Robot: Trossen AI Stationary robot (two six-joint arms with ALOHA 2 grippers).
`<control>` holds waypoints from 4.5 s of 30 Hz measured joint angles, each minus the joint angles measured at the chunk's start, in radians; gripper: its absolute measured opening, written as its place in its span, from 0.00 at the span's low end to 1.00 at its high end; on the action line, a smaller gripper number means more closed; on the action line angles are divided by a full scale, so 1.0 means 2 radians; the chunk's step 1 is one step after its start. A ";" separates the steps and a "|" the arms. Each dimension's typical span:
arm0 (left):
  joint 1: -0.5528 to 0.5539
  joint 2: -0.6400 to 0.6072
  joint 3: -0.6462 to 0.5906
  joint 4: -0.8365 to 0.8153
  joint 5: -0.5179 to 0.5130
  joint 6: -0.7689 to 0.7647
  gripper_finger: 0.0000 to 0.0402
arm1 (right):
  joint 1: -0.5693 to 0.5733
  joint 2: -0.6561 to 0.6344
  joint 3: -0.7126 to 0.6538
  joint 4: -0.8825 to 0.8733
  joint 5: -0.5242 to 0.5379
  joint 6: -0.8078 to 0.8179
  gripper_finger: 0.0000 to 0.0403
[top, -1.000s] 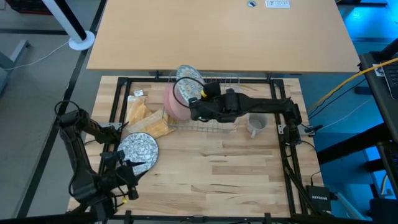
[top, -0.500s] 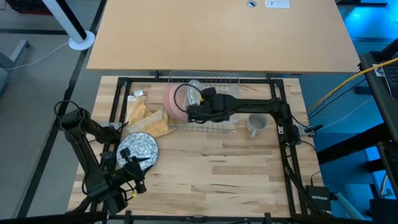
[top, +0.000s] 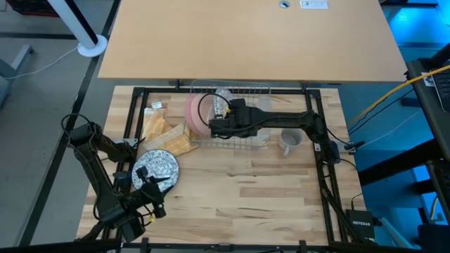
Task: Sort dishes
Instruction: Put the white patterned plate in the dish rack
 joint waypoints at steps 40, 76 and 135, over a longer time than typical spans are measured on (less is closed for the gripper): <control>0.179 -0.140 -0.093 -0.045 0.006 -0.025 0.34 | 0.001 0.007 -0.001 0.055 -0.015 0.009 0.04; 0.567 -0.356 -0.269 0.370 0.342 0.258 0.34 | 0.001 0.007 -0.001 0.056 -0.013 0.007 0.04; 0.559 -0.222 -0.268 0.415 0.370 0.326 0.34 | 0.001 0.006 0.014 0.031 -0.008 0.051 0.04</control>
